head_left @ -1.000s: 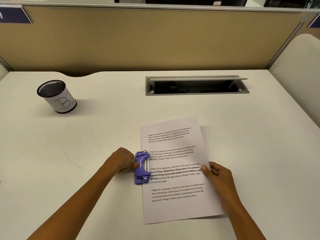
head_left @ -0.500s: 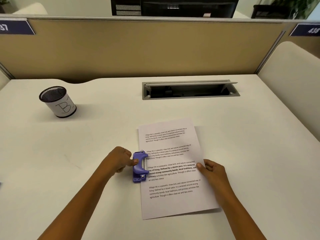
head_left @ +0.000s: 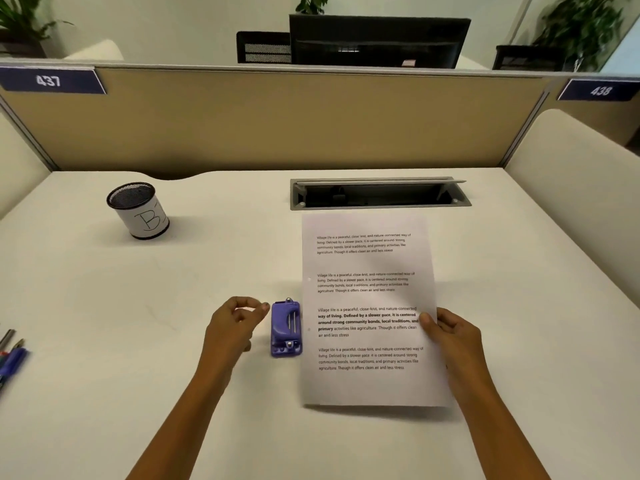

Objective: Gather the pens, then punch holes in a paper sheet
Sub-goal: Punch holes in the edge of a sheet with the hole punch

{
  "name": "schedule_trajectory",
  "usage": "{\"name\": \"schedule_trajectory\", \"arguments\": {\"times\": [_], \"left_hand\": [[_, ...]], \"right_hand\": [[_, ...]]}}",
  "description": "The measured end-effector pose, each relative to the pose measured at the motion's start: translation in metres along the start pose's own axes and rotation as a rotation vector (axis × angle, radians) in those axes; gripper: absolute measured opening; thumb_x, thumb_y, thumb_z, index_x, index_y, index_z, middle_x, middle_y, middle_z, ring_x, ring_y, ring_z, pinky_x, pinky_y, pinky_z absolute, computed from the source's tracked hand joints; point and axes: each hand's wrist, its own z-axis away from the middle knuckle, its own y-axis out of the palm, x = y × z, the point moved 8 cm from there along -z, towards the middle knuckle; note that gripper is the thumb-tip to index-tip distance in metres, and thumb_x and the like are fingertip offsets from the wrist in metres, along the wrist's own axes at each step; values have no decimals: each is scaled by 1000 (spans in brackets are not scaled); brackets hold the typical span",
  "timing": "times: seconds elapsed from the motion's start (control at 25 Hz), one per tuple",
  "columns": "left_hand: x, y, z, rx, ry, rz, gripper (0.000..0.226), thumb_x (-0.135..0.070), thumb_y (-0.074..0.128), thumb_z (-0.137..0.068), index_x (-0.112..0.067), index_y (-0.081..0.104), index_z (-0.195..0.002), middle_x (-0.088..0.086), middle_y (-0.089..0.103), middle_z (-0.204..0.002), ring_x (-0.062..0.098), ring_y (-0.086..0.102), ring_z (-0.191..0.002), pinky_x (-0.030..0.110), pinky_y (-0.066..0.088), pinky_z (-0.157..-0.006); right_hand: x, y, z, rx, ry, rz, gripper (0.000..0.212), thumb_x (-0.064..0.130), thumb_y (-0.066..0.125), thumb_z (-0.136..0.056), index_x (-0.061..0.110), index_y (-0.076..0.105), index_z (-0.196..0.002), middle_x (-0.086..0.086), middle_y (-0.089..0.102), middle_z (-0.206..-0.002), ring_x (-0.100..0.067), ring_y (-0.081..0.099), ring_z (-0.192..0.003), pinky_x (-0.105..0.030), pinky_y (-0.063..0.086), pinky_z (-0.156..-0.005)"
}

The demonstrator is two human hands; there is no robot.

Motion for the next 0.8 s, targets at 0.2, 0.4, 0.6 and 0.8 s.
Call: {"name": "schedule_trajectory", "arguments": {"times": [0.2,0.4,0.6,0.8], "left_hand": [[-37,27,29,241,172,20,24,-34,52,-94,-31,59,-117,-12,69,-109,7,67,-94,21,55,-75],[-79,8,62,52,458,171,13,-23,60,-90,-31,65,-100,-9,74,-97,10,71,-86,21,59,-69],[-83,-9,88,-20,576,324,9,-29,63,-87,-32,66,-95,-13,74,-94,8,71,-84,14,55,-65],[-43,-9,97,-60,510,241,6,-17,58,-90,-16,64,-90,-9,73,-92,13,68,-88,12,52,-69]], "right_hand": [[34,19,27,78,-170,-38,10,19,66,-85,15,70,-93,-5,76,-88,-24,72,-77,-35,60,-70],[58,40,54,103,-340,-113,7,22,64,-86,17,69,-88,-3,75,-89,-18,69,-80,-28,58,-71],[53,43,77,76,-408,-95,7,32,62,-84,27,67,-83,8,74,-86,-7,68,-77,-14,54,-64],[19,45,92,34,-354,22,14,26,63,-85,39,66,-88,18,72,-88,-7,67,-84,-10,53,-64]]}}
